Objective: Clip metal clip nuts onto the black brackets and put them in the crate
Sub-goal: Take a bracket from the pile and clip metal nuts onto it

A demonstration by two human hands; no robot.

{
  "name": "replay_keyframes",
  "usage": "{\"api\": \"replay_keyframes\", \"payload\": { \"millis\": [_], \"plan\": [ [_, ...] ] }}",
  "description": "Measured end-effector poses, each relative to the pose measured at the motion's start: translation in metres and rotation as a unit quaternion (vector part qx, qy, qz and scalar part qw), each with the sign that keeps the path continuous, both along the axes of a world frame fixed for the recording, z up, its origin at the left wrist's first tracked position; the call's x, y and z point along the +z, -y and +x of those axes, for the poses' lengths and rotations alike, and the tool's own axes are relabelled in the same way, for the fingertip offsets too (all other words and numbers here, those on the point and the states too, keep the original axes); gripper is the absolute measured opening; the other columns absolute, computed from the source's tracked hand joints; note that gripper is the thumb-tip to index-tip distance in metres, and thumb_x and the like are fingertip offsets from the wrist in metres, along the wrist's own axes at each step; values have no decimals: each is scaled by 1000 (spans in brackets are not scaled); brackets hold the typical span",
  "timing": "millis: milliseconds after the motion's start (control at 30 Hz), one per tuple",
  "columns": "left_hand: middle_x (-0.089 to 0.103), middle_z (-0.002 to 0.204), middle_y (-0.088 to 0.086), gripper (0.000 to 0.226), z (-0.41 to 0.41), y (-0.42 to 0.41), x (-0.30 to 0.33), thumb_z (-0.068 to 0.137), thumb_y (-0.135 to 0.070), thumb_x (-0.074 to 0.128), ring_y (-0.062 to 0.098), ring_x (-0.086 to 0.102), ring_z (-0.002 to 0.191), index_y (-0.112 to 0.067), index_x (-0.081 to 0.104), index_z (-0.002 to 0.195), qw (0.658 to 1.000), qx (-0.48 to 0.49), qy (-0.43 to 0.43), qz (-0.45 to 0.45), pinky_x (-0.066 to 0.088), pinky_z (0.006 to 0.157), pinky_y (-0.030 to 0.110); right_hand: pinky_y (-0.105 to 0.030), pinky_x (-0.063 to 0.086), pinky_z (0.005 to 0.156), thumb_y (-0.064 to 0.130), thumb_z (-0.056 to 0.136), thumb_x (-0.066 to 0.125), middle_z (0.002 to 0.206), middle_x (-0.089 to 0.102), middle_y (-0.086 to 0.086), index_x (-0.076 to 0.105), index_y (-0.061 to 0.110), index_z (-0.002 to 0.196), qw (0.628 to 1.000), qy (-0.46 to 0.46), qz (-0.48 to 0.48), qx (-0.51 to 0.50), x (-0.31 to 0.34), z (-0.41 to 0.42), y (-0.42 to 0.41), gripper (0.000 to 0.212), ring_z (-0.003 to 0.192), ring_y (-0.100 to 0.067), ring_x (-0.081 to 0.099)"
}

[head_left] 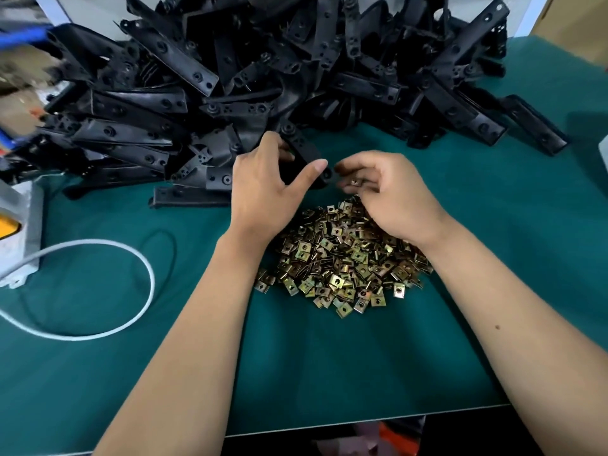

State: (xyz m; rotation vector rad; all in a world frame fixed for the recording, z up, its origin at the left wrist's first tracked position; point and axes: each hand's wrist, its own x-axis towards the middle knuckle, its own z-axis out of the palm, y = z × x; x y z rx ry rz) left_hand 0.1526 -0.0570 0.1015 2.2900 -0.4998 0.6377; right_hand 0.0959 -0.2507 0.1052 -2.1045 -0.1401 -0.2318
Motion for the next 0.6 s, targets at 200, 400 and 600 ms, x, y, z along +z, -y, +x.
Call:
{"api": "replay_keyframes", "payload": {
  "millis": [200, 400, 600],
  "plan": [
    [70, 91, -3, 59, 3, -5, -2, 87, -69, 64, 18, 66, 88, -12, 58, 101, 1000, 2, -12, -11, 50, 81, 37, -13, 54, 90, -11, 92, 66, 104, 77, -2, 70, 7, 121, 999, 4, 42, -31, -1, 1, 1, 34, 98, 0, 73],
    [71, 90, -3, 60, 4, -10, 1, 87, -70, 64, 14, 66, 86, -11, 58, 100, 998, -7, -22, -52, 52, 77, 38, -14, 57, 84, -13, 90, 66, 101, 76, -3, 74, 5, 111, 999, 12, 22, -36, -4, 2, 4, 29, 91, -1, 74],
    [70, 86, -5, 52, 5, -9, -2, 90, -67, 62, 10, 64, 82, -16, 55, 96, 998, -10, -11, -54, 47, 70, 24, -32, 41, 94, 20, 96, 71, 114, 68, 5, 77, 27, 114, 978, 59, -200, -27, -3, 4, 6, 20, 114, -20, 51]
  ]
}}
